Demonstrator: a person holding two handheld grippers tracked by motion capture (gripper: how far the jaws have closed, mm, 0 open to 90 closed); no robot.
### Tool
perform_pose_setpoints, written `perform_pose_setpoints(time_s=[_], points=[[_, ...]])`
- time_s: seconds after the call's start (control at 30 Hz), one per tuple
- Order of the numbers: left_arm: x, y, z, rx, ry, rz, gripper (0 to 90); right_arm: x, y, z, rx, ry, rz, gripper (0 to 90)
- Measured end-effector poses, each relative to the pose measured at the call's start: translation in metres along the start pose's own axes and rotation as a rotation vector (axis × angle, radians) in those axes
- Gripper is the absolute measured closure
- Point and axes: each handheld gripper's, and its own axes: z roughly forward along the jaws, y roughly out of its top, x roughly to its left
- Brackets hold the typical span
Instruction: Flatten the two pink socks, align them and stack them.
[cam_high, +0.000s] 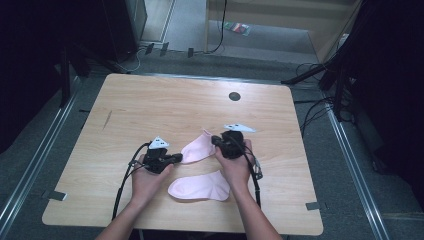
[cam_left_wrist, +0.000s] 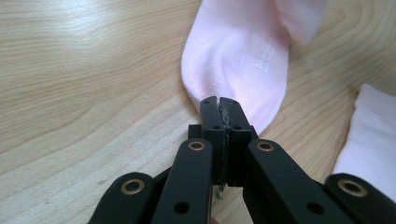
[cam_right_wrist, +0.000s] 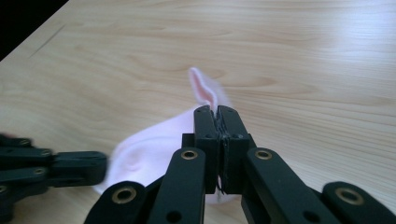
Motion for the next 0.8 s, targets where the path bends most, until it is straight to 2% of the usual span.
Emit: perform_pose_setpoints(time_s=[0.03, 0.23, 0.37, 0.47, 0.53, 0.57, 0.6, 0.63, 0.67, 0.73, 0.8], points=[[0.000, 0.000, 0.000, 0.002, 0.001, 0.005, 90.0, -0.009, 0.000, -0.004, -0.006, -0.012, 0.022, 89.0], [0.000, 0.000, 0.000, -0.001, 0.015, 0.001, 90.0, -0.044, -0.006, -0.017, -0.008, -0.071, 0.074, 89.0], [-0.001, 0.000, -0.001, -0.001, 0.030, 0.006, 90.0, -0.060, -0.010, -0.020, -0.002, -0.083, 0.108, 89.1], [-0.003, 0.000, 0.000, -0.003, 0.055, 0.029, 90.0, -0.068, -0.014, -0.019, 0.015, -0.101, 0.105, 89.1], [-0.003, 0.001, 0.001, -0.011, 0.050, 0.019, 90.0, -0.069, -0.019, -0.016, 0.037, -0.110, 0.099, 88.3], [-0.002, 0.001, 0.000, -0.020, 0.064, 0.016, 90.0, -0.069, -0.020, -0.014, 0.044, -0.105, 0.087, 84.6], [-0.001, 0.001, -0.002, -0.056, 0.076, 0.004, 87.3, -0.069, -0.021, -0.013, 0.035, -0.112, 0.087, 77.5], [0.001, 0.001, -0.004, -0.098, 0.065, -0.014, 79.7, -0.070, -0.022, -0.014, 0.017, -0.121, 0.089, 71.0], [0.004, 0.001, -0.007, -0.116, 0.055, -0.037, 75.2, -0.071, -0.022, -0.015, 0.003, -0.118, 0.105, 69.2], [0.005, 0.002, -0.008, -0.125, 0.058, -0.049, 70.1, -0.073, -0.022, -0.019, -0.021, -0.108, 0.116, 67.1], [0.004, 0.002, -0.006, -0.115, 0.062, -0.057, 69.1, -0.074, -0.023, -0.021, -0.034, -0.099, 0.114, 65.0]])
